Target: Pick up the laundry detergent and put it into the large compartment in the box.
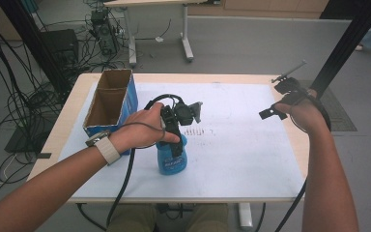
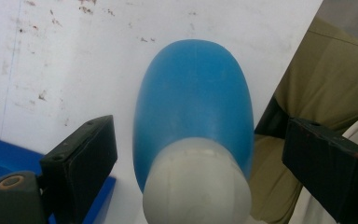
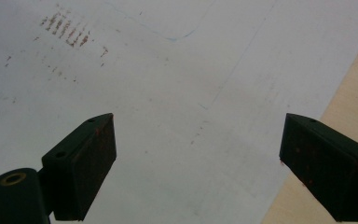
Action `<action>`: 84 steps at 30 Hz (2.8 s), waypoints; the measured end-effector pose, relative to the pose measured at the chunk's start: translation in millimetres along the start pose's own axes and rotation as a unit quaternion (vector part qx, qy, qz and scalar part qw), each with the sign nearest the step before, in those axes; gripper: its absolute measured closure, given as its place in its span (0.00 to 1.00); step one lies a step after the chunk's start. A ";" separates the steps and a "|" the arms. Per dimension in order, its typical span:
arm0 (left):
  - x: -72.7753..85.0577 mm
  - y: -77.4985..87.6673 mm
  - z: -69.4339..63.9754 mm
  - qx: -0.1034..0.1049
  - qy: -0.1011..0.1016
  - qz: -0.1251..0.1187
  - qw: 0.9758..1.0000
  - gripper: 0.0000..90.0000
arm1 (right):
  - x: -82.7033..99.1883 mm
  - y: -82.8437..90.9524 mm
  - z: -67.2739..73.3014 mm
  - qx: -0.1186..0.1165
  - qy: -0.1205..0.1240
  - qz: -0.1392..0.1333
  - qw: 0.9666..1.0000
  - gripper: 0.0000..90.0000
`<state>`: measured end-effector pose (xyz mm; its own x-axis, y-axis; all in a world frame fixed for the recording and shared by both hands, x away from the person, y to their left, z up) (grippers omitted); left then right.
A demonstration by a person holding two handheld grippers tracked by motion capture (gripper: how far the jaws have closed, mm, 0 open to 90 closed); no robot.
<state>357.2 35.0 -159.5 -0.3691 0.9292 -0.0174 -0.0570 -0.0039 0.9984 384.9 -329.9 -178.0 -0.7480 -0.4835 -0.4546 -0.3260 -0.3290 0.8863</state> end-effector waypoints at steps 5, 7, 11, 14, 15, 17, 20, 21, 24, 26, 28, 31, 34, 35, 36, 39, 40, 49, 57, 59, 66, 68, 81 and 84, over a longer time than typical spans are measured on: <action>-2.2 -3.5 -0.8 -0.004 0.000 0.006 1.000 0.12 | 0.2 -0.6 -0.3 -0.001 0.000 0.000 1.000 0.12; -2.1 -4.8 -1.5 -0.007 0.000 0.005 1.000 0.12 | 0.3 -0.9 -0.5 -0.001 0.000 0.000 1.000 0.12; -2.2 -6.7 -2.5 -0.013 0.000 0.004 1.000 0.12 | 0.7 -1.3 -0.8 -0.001 -0.001 0.001 1.000 0.12; -3.0 -8.0 -4.4 -0.017 -0.002 0.006 1.000 0.12 | 1.0 -1.7 -1.2 -0.002 0.000 0.000 1.000 0.12; -3.1 -8.6 -4.6 -0.017 -0.002 0.005 1.000 0.12 | 0.9 -1.8 -0.9 -0.001 -0.001 0.000 1.000 0.12; -3.1 -9.9 -4.9 -0.016 -0.003 0.005 1.000 0.12 | 1.0 -2.1 -0.9 -0.002 -0.001 0.000 1.000 0.12; -3.3 -12.3 -5.5 -0.016 -0.004 0.005 1.000 0.13 | 1.0 -2.3 -0.8 -0.002 -0.001 0.000 1.000 0.12; -3.0 -12.8 -5.6 -0.016 -0.004 0.004 1.000 0.13 | 1.2 -2.2 -0.9 -0.002 -0.001 0.000 1.000 0.12; -2.7 -14.1 -5.7 -0.016 -0.004 0.003 1.000 0.13 | 1.3 -1.9 -1.0 -0.002 -0.001 0.000 1.000 0.12; -3.3 -14.9 -6.5 -0.018 -0.005 0.004 1.000 0.13 | 1.4 -1.8 -1.0 -0.002 -0.001 -0.001 1.000 0.12; -3.6 -16.1 -7.3 -0.018 -0.005 0.004 1.000 0.13 | 1.5 -2.0 -0.9 -0.002 -0.001 -0.001 1.000 0.12; -4.8 -17.2 -8.0 -0.018 -0.007 0.006 1.000 0.14 | 1.6 -2.2 -0.9 -0.002 -0.001 -0.001 1.000 0.12; -5.0 -18.7 -9.0 -0.021 -0.009 0.008 1.000 0.14 | 1.4 -2.4 -0.9 -0.002 -0.001 0.000 1.000 0.12; -4.7 -19.3 -9.0 -0.021 -0.008 0.007 1.000 0.14 | 1.5 -2.3 -0.8 -0.002 -0.001 -0.001 1.000 0.12; -4.5 -19.5 -9.2 -0.023 -0.008 0.006 1.000 0.14 | 1.5 -2.5 -0.9 -0.002 -0.001 -0.001 1.000 0.12; -4.4 -19.8 -9.0 -0.024 -0.008 0.006 1.000 0.14 | 1.1 -3.1 -0.6 -0.002 -0.001 0.000 1.000 0.12; -3.9 -20.3 -9.4 -0.026 -0.007 0.005 1.000 0.15 | 1.0 -3.2 -0.6 -0.003 -0.001 0.000 1.000 0.12; -4.7 -23.0 -11.2 -0.030 -0.011 0.007 0.999 0.17 | 0.8 -3.1 -0.1 -0.003 0.001 -0.001 1.000 0.12; -4.4 -24.7 -11.8 -0.032 -0.010 0.005 0.999 0.21 | 2.3 -4.1 -0.9 -0.004 0.000 -0.002 1.000 0.12; -4.9 -24.9 -12.2 -0.034 -0.011 0.006 0.999 0.23 | 2.4 -3.9 -0.9 -0.004 -0.001 -0.001 1.000 0.12; -5.0 -25.0 -12.8 -0.038 -0.010 0.006 0.999 0.27 | 1.6 -2.6 0.0 -0.004 0.002 -0.003 1.000 0.12; -4.2 -25.3 -13.7 -0.041 -0.011 0.004 0.999 0.28 | 1.3 -2.6 0.2 -0.004 0.002 -0.003 1.000 0.12; -5.6 -25.8 -9.5 -0.028 -0.009 0.007 1.000 0.41 | 1.9 -2.4 0.9 -0.004 0.001 -0.005 1.000 0.12; -8.0 -25.7 -8.7 -0.026 -0.008 0.013 1.000 0.42 | 2.8 -1.4 0.9 -0.003 0.001 -0.005 1.000 0.12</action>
<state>353.6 24.4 -185.5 -0.3554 0.9347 0.0101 -0.0960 -0.0473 0.9943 382.8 -330.1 -180.5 -0.7434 -0.4816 -0.4642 -0.3302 -0.3393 0.8808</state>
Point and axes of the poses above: each handheld gripper's, and its own axes: y roughly backward along the jaws, x roughly out of its underside, z roughly to its left, the point moved 3 cm from there along -y, roughly forward along the jaws, and after that the axes turned 4 degrees about -x, right-handed, at the moved point
